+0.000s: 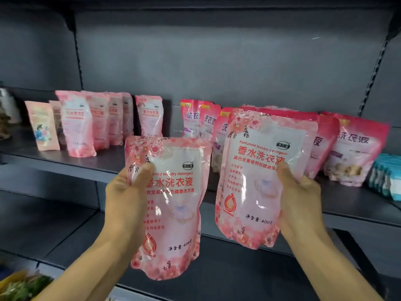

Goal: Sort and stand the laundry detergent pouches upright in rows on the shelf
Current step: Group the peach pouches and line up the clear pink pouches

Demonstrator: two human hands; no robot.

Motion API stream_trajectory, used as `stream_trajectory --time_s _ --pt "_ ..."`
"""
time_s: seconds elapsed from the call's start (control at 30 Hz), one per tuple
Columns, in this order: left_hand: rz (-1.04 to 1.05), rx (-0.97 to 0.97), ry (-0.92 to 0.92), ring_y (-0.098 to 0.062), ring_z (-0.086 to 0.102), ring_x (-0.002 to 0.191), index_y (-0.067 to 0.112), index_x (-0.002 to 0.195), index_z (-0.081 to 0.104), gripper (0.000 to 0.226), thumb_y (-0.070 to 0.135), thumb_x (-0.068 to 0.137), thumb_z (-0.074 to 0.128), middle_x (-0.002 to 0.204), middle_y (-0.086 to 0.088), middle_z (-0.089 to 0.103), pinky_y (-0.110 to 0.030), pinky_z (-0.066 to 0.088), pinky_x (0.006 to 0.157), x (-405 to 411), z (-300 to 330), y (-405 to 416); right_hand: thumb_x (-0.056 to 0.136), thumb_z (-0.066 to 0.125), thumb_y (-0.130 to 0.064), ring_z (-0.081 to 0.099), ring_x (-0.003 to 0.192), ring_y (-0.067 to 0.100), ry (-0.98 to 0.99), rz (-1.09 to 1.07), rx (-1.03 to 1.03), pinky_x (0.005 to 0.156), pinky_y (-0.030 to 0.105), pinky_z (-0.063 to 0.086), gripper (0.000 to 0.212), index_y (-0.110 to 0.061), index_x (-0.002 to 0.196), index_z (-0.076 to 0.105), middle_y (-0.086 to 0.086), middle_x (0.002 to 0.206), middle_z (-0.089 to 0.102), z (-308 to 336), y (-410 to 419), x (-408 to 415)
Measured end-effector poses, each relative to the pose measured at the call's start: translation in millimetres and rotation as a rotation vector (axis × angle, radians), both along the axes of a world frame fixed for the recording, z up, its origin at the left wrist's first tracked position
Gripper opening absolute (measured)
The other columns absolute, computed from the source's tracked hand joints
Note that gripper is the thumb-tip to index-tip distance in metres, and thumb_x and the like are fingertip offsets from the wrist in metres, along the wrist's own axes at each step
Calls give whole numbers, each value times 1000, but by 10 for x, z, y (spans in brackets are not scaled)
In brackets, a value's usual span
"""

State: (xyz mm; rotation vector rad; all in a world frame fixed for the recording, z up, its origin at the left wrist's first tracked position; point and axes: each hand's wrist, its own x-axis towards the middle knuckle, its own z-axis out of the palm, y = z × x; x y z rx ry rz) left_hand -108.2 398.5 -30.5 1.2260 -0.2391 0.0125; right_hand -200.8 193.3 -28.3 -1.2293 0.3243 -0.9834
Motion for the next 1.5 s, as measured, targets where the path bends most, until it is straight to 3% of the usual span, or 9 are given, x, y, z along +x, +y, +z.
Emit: stream_trajectory --time_s 0.13,0.33,0.53,0.73,0.97,1.07,1.13,1.27,1.5 --pt "14 14 3 -16 68 54 17 81 64 17 26 93 56 68 -2 73 -25 49 41 304 34 449 94 55 -28 72 85 17 38 -7 -11 78 42 57 16 -20 103 65 -7 89 75 -11 454 295" --pt "26 -2 13 -19 71 60 18 82 64 15 27 92 57 73 -4 74 -31 52 53 817 46 776 95 53 -25 72 74 11 46 22 -34 59 30 58 16 -21 90 68 -10 78 75 54 810 807" --pt "46 -19 -8 -18 71 60 18 80 63 16 26 93 56 71 -2 74 -30 52 54 1396 105 815 94 56 -26 71 88 21 33 -10 -35 85 47 55 18 -16 101 68 1 95 75 90 810 1490" --pt "66 -7 -74 -19 69 59 17 79 63 19 26 93 55 71 -3 73 -30 51 57 1998 259 760 94 54 -29 72 73 11 16 31 -57 64 32 57 15 -23 91 67 -10 79 75 207 637 2177" --pt "84 -41 -95 -15 69 57 19 77 62 18 24 93 55 67 1 73 -28 50 54 2630 391 748 94 56 -27 72 73 13 33 -2 -59 72 37 56 14 -22 88 68 -5 84 75 253 546 3018" --pt "61 -60 -107 -12 66 50 19 75 59 21 23 94 54 62 2 70 -23 50 44 2875 444 789 92 58 -30 71 72 12 56 -42 -60 77 40 57 14 -24 83 66 -10 76 73 222 529 3333" --pt "52 -63 -120 -11 64 48 19 73 58 21 24 94 55 61 2 69 -21 48 40 3041 480 842 92 59 -31 71 77 14 68 -61 -44 80 43 57 11 -24 87 65 -8 82 73 203 536 3528" --pt "26 -59 -132 -17 68 56 17 79 60 17 26 93 56 69 -2 72 -28 54 48 3344 499 1007 93 57 -31 70 89 20 73 -79 -34 88 47 54 9 -26 91 65 -3 95 72 189 609 3915" --pt "-43 -53 -118 -10 64 46 19 76 57 19 26 93 55 60 2 69 -20 46 37 3725 502 1362 93 57 -29 69 84 17 75 -107 -24 84 42 56 12 -24 87 65 -4 89 71 99 789 4530"
